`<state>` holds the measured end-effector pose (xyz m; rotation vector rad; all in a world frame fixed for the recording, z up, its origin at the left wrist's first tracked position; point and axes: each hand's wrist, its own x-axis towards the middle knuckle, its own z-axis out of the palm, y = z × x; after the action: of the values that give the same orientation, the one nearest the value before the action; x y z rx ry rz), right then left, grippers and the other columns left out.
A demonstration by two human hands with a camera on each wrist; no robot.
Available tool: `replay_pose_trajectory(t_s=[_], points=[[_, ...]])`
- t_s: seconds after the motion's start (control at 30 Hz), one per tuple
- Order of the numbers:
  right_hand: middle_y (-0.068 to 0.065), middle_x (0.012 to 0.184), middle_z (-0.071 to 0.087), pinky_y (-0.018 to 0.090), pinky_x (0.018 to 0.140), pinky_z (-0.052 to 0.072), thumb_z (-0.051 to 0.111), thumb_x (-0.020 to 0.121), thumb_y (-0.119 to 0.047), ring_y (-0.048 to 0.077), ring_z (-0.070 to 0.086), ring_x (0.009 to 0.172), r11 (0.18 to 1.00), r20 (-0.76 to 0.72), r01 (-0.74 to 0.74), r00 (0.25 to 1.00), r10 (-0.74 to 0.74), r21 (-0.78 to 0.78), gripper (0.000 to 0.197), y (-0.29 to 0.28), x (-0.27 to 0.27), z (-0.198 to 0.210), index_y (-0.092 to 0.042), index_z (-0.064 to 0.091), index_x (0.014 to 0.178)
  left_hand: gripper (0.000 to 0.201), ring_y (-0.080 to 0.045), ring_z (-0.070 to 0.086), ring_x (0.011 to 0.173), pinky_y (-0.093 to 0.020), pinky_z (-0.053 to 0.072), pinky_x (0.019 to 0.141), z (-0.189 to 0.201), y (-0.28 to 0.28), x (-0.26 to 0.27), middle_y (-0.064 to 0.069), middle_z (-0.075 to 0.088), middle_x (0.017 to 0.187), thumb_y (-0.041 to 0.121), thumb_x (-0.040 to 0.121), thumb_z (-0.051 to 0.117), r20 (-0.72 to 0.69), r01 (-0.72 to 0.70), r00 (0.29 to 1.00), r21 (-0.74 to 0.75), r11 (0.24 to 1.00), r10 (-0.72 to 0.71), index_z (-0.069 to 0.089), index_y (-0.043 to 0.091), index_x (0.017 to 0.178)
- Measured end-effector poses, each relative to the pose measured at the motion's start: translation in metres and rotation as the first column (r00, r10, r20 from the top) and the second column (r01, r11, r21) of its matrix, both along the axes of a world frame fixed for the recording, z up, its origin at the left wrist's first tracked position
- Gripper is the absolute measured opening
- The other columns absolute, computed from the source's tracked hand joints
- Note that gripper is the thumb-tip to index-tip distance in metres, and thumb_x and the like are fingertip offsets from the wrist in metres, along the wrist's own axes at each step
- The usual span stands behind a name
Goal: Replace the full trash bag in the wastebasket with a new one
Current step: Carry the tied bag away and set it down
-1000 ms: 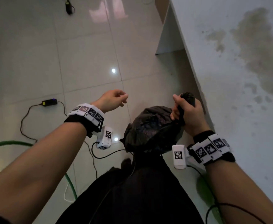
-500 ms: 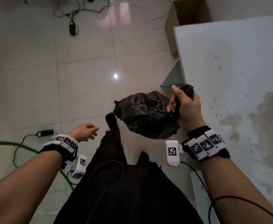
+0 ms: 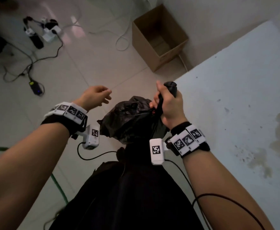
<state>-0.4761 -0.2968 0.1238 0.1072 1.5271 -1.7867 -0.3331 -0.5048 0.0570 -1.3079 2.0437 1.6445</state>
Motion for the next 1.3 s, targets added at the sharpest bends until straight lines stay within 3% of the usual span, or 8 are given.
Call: replay_pose_trajectory(t_s=[0.47,0.63,0.8,0.9,1.0,1.07,1.13,1.3], points=[[0.004,0.048,0.039,0.03,0.053,0.039,0.066,0.092,-0.026,0.02,0.036,0.043,0.946,-0.038,0.321,0.946,-0.322,-0.043,0.042,-0.195,-0.184,0.004,-0.012,0.045,0.059,0.025,-0.024,0.062,0.072,-0.029,0.043,0.06,-0.103,-0.207,-0.118,-0.018,0.068,0.1,0.026,0.103,0.051,0.376,0.197,0.898,0.118,0.973,-0.227,0.064,0.005,0.103],[0.005,0.047,0.039,0.03,0.051,0.039,0.065,0.092,-0.025,0.02,0.036,0.042,0.871,-0.093,0.479,0.868,-0.488,-0.107,0.04,-0.265,-0.263,-0.002,-0.01,0.045,0.061,0.016,-0.027,0.059,0.076,-0.028,0.044,0.057,-0.135,-0.273,-0.23,-0.022,0.067,0.099,0.019,0.101,0.054,0.297,0.341,0.884,0.12,0.932,-0.361,0.064,0.007,0.1],[0.005,0.047,0.039,0.032,0.052,0.039,0.062,0.094,-0.026,0.021,0.036,0.042,0.796,-0.23,0.591,0.762,-0.605,-0.133,0.044,-0.315,-0.347,-0.01,-0.015,0.045,0.055,0.028,-0.022,0.06,0.068,-0.011,0.042,0.041,-0.16,-0.342,-0.371,-0.017,0.063,0.1,0.011,0.098,0.056,0.192,0.392,0.903,0.003,0.92,-0.385,0.057,0.001,0.124],[0.006,0.048,0.037,0.034,0.054,0.04,0.062,0.094,-0.025,0.022,0.037,0.042,0.754,-0.315,0.642,0.694,-0.648,-0.137,0.044,-0.329,-0.391,-0.021,-0.014,0.044,0.056,0.027,-0.037,0.07,0.084,-0.026,0.052,0.062,-0.186,-0.377,-0.435,-0.012,0.067,0.093,0.019,0.086,0.061,0.174,0.334,0.932,-0.075,0.94,-0.318,0.059,0.016,0.113],[0.006,0.049,0.039,0.032,0.056,0.043,0.061,0.096,-0.024,0.022,0.038,0.044,0.736,-0.362,0.656,0.653,-0.665,-0.168,0.044,-0.334,-0.431,-0.048,-0.012,0.042,0.058,0.039,-0.038,0.069,0.098,-0.047,0.056,0.09,-0.232,-0.397,-0.485,-0.013,0.071,0.1,0.034,0.072,0.058,0.156,0.371,0.923,-0.133,0.919,-0.351,0.055,0.027,0.11],[0.006,0.05,0.04,0.032,0.056,0.045,0.062,0.096,-0.024,0.023,0.04,0.045,0.727,-0.363,0.659,0.641,-0.676,-0.192,0.045,-0.34,-0.456,-0.08,-0.012,0.043,0.057,0.04,-0.036,0.065,0.108,-0.042,0.052,0.097,-0.239,-0.386,-0.514,-0.015,0.07,0.111,0.027,0.082,0.062,0.164,0.444,0.894,-0.193,0.875,-0.417,0.057,0.017,0.121],[0.007,0.051,0.042,0.034,0.058,0.046,0.065,0.094,-0.025,0.023,0.042,0.047,0.719,-0.352,0.668,0.636,-0.686,-0.193,0.043,-0.349,-0.478,-0.119,-0.012,0.044,0.058,0.044,-0.036,0.06,0.119,-0.037,0.046,0.099,-0.268,-0.378,-0.538,-0.017,0.066,0.124,0.024,0.089,0.064,0.214,0.557,0.83,-0.262,0.788,-0.516,0.056,0.009,0.13],[0.005,0.055,0.044,0.033,0.056,0.044,0.068,0.086,-0.035,0.023,0.045,0.05,0.677,-0.246,0.712,0.634,-0.733,-0.185,0.038,-0.361,-0.53,-0.233,-0.015,0.048,0.061,0.099,-0.038,0.025,0.147,-0.047,0.026,0.12,-0.359,-0.373,-0.586,-0.019,0.031,0.157,0.066,0.078,0.06,0.379,0.759,0.647,-0.403,0.512,-0.662,0.028,0.009,0.153]])
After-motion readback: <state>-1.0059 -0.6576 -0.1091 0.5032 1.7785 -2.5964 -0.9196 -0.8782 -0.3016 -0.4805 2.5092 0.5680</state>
